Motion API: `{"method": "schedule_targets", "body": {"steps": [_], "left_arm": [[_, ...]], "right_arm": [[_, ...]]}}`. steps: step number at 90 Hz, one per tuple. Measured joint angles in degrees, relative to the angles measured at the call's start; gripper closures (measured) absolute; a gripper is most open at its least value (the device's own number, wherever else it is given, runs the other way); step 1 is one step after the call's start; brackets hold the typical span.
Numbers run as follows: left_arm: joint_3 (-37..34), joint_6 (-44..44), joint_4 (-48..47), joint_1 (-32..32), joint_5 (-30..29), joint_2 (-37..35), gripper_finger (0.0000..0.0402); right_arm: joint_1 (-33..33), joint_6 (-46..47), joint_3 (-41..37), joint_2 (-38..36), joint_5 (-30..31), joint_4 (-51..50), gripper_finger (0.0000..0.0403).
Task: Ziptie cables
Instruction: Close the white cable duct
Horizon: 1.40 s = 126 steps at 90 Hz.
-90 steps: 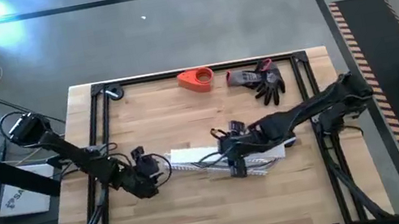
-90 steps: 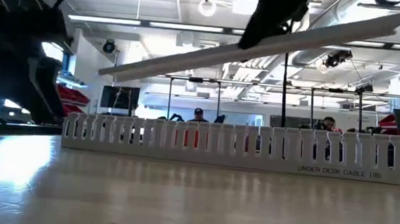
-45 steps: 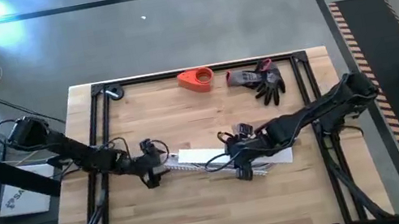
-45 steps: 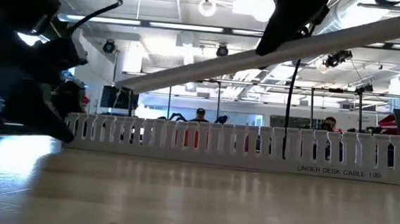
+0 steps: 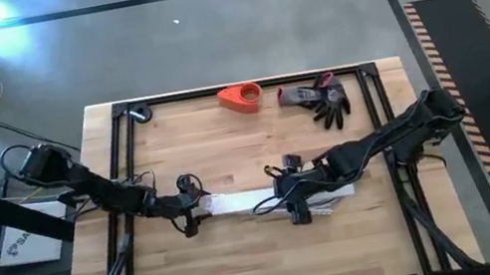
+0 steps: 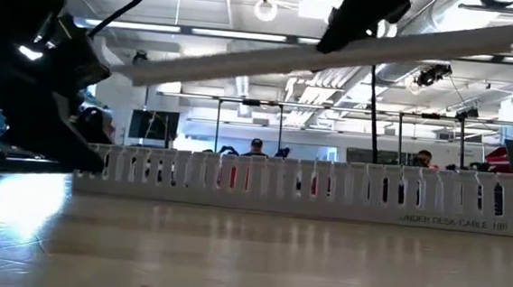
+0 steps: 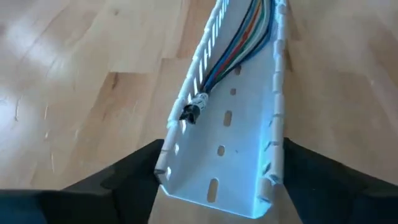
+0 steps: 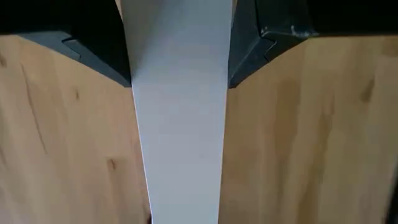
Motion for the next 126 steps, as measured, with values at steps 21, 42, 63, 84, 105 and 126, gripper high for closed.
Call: {"method": "schedule_targets", "body": {"steps": [21,42,63,84,105,126], "left_arm": [[0.0,-0.7,5.2,-2.5,-3.4,4.4,0.0146],[0.0,-1.3,5.3,-3.8,-4.0,4.7,0.0147],[0.0,-1.2,5.1,-3.9,-4.2,4.7,0.0147],[0.0,-1.2,4.9,-3.9,-3.8,4.7,0.0147],[0.0,-1.1,4.7,-3.8,-2.9,4.7,0.0147],[0.0,-1.1,4.4,-3.8,-2.3,4.7,0.0147]], "right_arm": [[-0.4,1.3,0.4,5.8,-0.3,2.8,0.0197],[-1.3,2.2,1.0,7.2,0.5,5.6,0.0197],[-1.9,1.6,1.0,8.5,-0.9,6.6,0.0197],[-2.1,2.3,1.0,10.9,-0.6,6.8,0.0197],[-2.3,3.0,1.0,11.8,-1.1,7.4,0.0197],[-2.6,3.7,1.1,13.6,-2.8,7.4,0.0198]]}}
